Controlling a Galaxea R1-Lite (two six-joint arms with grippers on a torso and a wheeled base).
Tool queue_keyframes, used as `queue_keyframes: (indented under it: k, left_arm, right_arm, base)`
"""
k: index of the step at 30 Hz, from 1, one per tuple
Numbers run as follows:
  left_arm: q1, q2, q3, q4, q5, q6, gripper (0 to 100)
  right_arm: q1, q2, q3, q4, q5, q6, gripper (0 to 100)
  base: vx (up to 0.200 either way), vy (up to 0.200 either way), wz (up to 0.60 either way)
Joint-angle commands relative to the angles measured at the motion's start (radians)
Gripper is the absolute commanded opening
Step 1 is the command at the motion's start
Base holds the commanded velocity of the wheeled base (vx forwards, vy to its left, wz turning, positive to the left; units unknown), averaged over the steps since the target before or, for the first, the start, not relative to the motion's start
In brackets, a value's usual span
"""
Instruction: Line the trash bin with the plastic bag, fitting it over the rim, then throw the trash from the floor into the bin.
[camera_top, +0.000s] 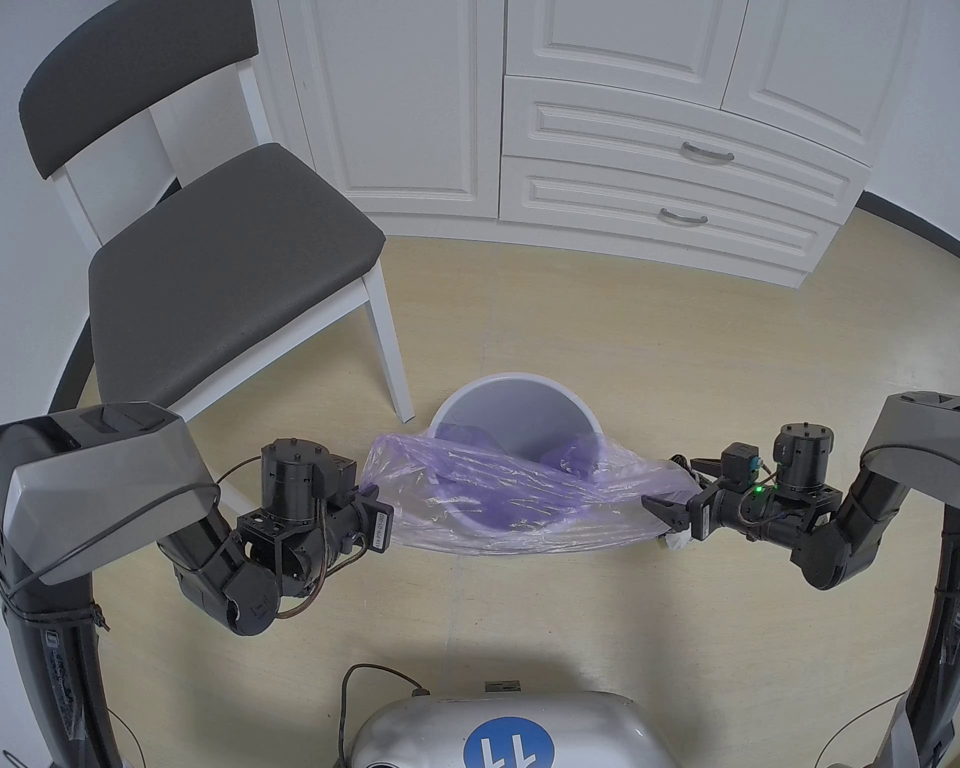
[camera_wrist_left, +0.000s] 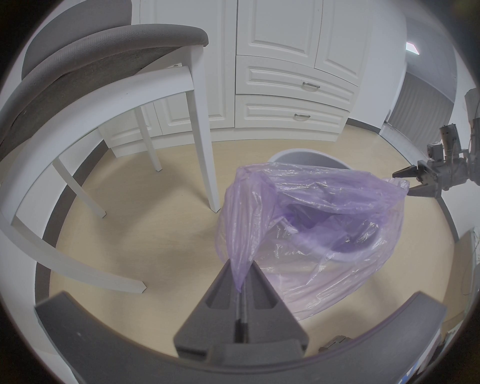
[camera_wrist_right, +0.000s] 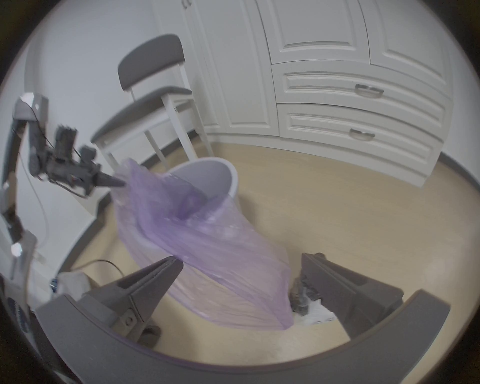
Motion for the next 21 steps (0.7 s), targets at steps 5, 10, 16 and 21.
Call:
queue_keyframes:
  k: [5, 10, 16, 21]
  left_arm:
    - [0.001, -0.009, 0.0, -0.001, 0.001, 0.0, 0]
    - [0.004, -0.007, -0.005, -0.001, 0.001, 0.0, 0]
    - [0.007, -0.01, -0.006, -0.002, 0.001, -0.002, 0]
    - [0.007, -0.033, -0.002, -0.002, 0.001, -0.002, 0]
  right_arm:
    - [-0.186, -0.095, 0.033, -0.001, 0.365, 0.162, 100]
    - [-0.213, -0.092, 0.009, -0.006, 0.377, 0.193, 100]
    - [-0.179, -0.099, 0.0, -0.012, 0.294, 0.214, 100]
    - [-0.085, -0.112, -0.016, -0.012, 0.084, 0.203, 100]
  base:
    - [0.0, 0.0, 0.0]
    - [0.0, 0.0, 0.0]
    - [0.0, 0.0, 0.0]
    - [0.0, 0.0, 0.0]
